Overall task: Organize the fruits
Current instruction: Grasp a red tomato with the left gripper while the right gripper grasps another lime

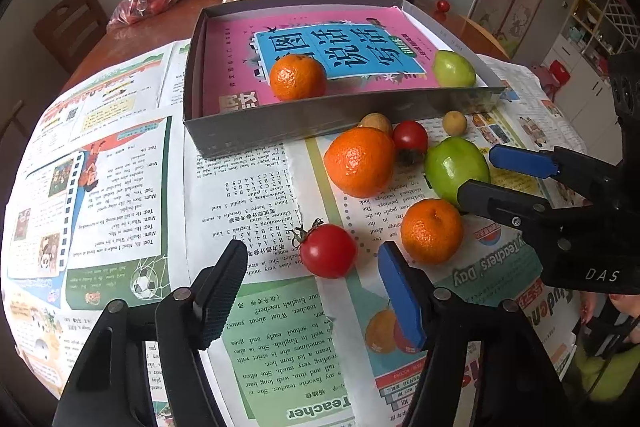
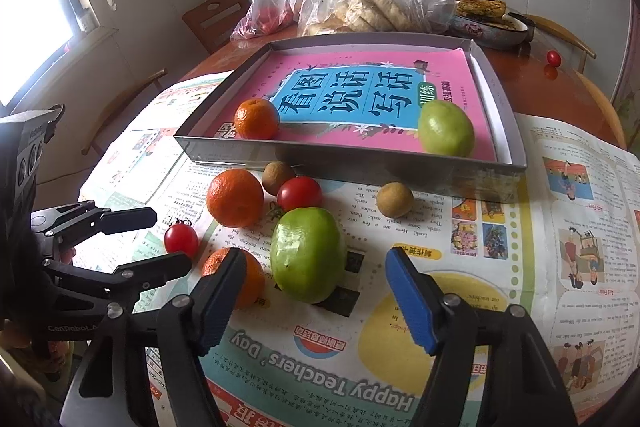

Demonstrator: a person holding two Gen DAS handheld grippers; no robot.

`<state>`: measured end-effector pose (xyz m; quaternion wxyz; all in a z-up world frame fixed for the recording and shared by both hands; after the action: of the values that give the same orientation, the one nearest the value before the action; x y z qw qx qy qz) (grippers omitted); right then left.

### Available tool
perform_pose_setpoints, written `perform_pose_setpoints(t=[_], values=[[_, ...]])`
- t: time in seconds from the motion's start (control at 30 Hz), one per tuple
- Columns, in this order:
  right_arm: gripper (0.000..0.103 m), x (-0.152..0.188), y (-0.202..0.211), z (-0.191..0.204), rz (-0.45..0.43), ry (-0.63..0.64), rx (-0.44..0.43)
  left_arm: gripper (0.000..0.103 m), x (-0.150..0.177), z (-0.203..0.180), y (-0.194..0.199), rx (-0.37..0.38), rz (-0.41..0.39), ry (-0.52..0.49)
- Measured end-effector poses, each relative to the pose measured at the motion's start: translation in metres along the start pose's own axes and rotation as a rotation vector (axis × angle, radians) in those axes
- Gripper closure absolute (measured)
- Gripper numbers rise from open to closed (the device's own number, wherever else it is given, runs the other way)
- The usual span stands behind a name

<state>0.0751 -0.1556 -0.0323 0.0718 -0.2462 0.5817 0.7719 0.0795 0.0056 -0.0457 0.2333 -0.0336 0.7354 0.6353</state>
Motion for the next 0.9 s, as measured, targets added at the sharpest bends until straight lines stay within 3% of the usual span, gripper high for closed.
perform_pose_setpoints(t=[0.07,0.17,0.5,0.6,0.83,0.9], values=[[0.038,-0.001,-0.003,0.001,0.005,0.006,-0.003,0.035,-0.001,-0.001,-0.001,0.006,0.001,-0.002],[0.044,-0.003,-0.005,0.000,0.008,0.001,-0.011,0.044,-0.002,0.000,-0.005,0.013,0.009,-0.002],[0.058,-0.005,-0.022,0.004,0.054,0.027,0.000,0.049,-0.006,-0.003,-0.014,0.031,0.017,-0.004],[0.058,-0.006,-0.023,0.002,0.048,0.024,-0.006,0.051,-0.007,-0.003,-0.015,0.031,0.014,-0.007],[0.058,-0.005,-0.022,0.001,0.046,0.035,-0.021,0.069,-0.009,-0.006,-0.016,0.015,0.012,-0.025],[0.058,-0.005,-0.022,0.000,0.042,0.028,-0.026,0.070,-0.010,-0.006,-0.016,0.028,0.013,-0.014]])
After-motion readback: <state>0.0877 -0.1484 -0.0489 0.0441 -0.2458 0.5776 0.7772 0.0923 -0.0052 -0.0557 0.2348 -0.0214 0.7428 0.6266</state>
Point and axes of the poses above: each gripper's, at about its wrist camera, not at the fingertips, and y roughly against the way its jaws point, z to its left, x to its underside, the point moved 2 cm from there along -y, roughly the way its jaws point, and after that the axes turned 8 degrees about z, right-handed, at the moved point
